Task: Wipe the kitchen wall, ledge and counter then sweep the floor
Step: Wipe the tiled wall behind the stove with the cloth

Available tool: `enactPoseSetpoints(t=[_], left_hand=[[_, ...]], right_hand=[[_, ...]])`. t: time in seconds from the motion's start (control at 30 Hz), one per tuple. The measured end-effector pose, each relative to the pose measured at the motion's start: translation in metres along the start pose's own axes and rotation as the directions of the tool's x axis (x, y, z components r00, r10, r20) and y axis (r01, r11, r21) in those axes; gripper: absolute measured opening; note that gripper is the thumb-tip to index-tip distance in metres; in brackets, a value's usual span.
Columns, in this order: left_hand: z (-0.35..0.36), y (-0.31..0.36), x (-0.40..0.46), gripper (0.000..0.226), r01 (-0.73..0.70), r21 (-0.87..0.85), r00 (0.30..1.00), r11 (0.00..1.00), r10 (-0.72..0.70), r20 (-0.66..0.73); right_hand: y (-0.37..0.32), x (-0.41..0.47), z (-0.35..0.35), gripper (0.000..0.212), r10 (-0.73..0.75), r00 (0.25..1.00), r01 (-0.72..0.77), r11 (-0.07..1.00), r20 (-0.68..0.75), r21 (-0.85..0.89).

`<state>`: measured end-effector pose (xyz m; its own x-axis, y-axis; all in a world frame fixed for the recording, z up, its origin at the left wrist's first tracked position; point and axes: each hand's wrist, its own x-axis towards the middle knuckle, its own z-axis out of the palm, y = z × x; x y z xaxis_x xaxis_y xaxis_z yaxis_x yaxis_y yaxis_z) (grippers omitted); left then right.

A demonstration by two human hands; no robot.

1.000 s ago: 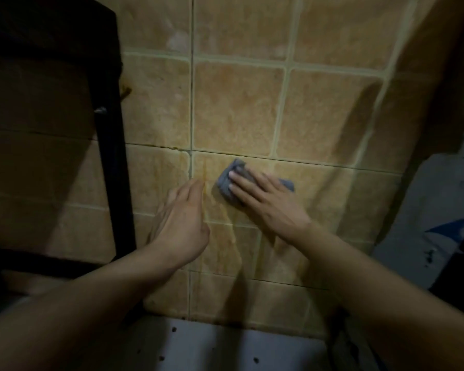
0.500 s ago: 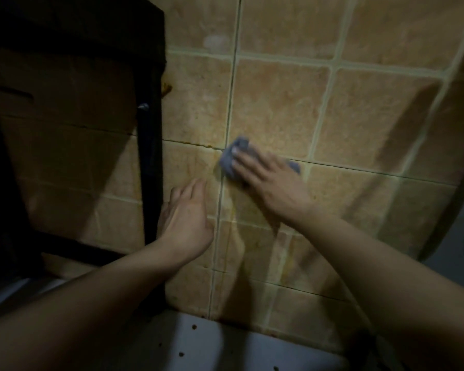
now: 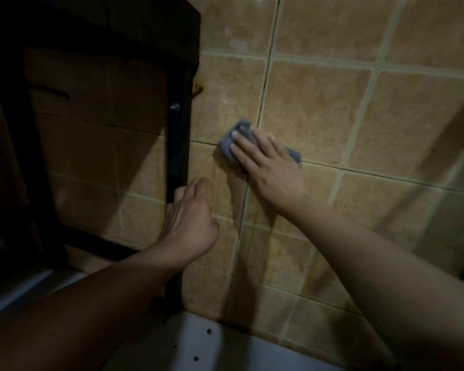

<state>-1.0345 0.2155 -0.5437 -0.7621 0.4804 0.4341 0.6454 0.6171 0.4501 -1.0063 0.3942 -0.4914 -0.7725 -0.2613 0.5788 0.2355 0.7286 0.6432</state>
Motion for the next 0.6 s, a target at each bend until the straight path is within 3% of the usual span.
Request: enactPoseSetpoints(t=[0.1, 0.23, 0.37, 0.5, 0.6], left_hand=[[-0.003, -0.002, 0.006, 0.079, 0.005, 0.0, 1.0, 1.0, -0.005, -0.016], [-0.004, -0.01, 0.001, 0.079, 0.026, -0.01, 1.0, 1.0, -0.026, -0.002], [-0.011, -0.021, 0.008, 0.075, 0.02, 0.01, 1.0, 1.0, -0.02, -0.016], [-0.014, -0.022, 0.013, 0.073, 0.002, 0.043, 0.994, 0.999, 0.002, -0.11], [-0.013, -0.022, 0.008, 0.071, -0.017, 0.046, 0.991, 0.999, 0.023, -0.131]], right_hand=[[-0.01, 0.008, 0.0, 0.058, 0.043, 0.999, -0.044, 0.999, 0.031, 0.02], [-0.045, -0.018, 0.021, 0.054, -0.218, 0.966, 0.211, 0.975, 0.138, 0.062], [-0.031, 0.005, 0.008, 0.051, -0.125, 0.992, 0.123, 0.991, 0.028, 0.049], [-0.017, 0.054, -0.015, 0.057, 0.069, 0.995, -0.06, 0.991, -0.067, 0.12], [-0.037, 0.05, -0.005, 0.059, 0.036, 0.999, -0.034, 0.994, -0.018, 0.106]])
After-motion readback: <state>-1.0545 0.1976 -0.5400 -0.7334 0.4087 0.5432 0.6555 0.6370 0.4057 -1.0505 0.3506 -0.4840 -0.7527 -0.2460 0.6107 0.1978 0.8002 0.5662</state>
